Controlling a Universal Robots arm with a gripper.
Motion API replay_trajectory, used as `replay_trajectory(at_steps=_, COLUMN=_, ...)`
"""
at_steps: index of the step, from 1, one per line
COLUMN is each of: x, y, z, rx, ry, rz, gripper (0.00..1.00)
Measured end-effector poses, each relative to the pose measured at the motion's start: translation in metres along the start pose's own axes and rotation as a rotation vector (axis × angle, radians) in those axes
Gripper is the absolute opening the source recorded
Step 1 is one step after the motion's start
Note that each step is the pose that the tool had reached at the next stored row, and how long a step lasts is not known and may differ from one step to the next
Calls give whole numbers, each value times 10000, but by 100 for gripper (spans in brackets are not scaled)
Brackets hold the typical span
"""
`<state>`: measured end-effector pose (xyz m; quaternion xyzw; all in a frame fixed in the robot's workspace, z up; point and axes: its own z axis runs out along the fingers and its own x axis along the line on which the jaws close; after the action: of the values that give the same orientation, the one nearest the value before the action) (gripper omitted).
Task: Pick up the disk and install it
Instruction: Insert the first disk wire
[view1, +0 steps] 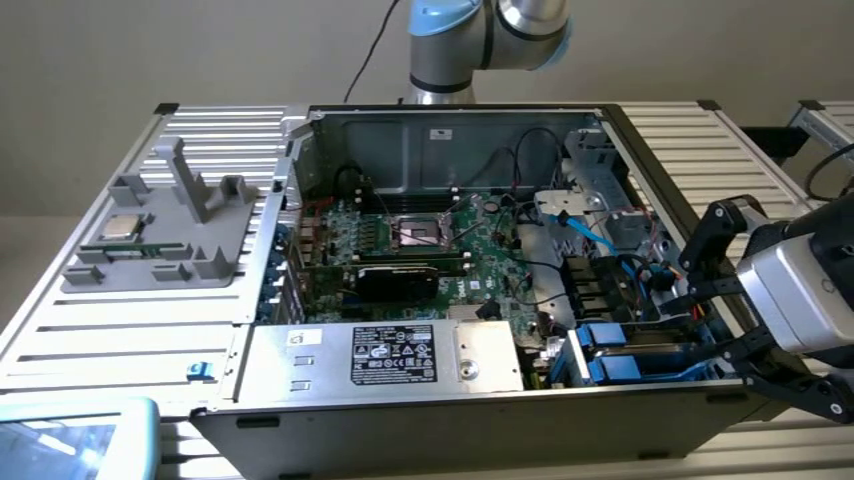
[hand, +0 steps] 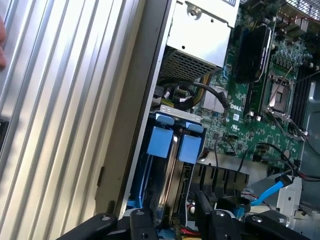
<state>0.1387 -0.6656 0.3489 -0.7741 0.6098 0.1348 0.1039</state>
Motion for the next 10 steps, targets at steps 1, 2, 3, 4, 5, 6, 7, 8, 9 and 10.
replay_trajectory(at_steps=1, x=2, y=0, z=7, rx=20, ry=-5, rz=-51, gripper=44)
replay_trajectory(at_steps=2, x=4, y=1, z=12, rx=37, ry=-9, rz=-96, gripper=44)
replay_trajectory(at_steps=3, x=7, y=1, z=18, rx=52, ry=-17, rz=-131, gripper=44)
replay_trajectory(at_steps=4, x=9, y=1, z=25, rx=64, ry=-28, rz=-152, gripper=44)
replay_trajectory(at_steps=5, x=11, y=0, z=29, rx=79, ry=-45, rz=-168, gripper=44)
replay_trajectory(at_steps=6, x=12, y=1, z=34, rx=98, ry=-67, rz=-180, gripper=44)
replay_trajectory(at_steps=7, x=8, y=0, z=36, rx=119, ry=-77, rz=-188, gripper=44)
replay_trajectory(at_steps=8, x=6, y=-1, z=37, rx=128, ry=-79, rz=-190, gripper=44)
replay_trajectory(at_steps=9, x=7, y=-1, z=38, rx=129, ry=-80, rz=-192, gripper=44)
replay_trajectory(at_steps=10, x=7, y=-1, z=38, rx=130, ry=-79, rz=-192, gripper=44)
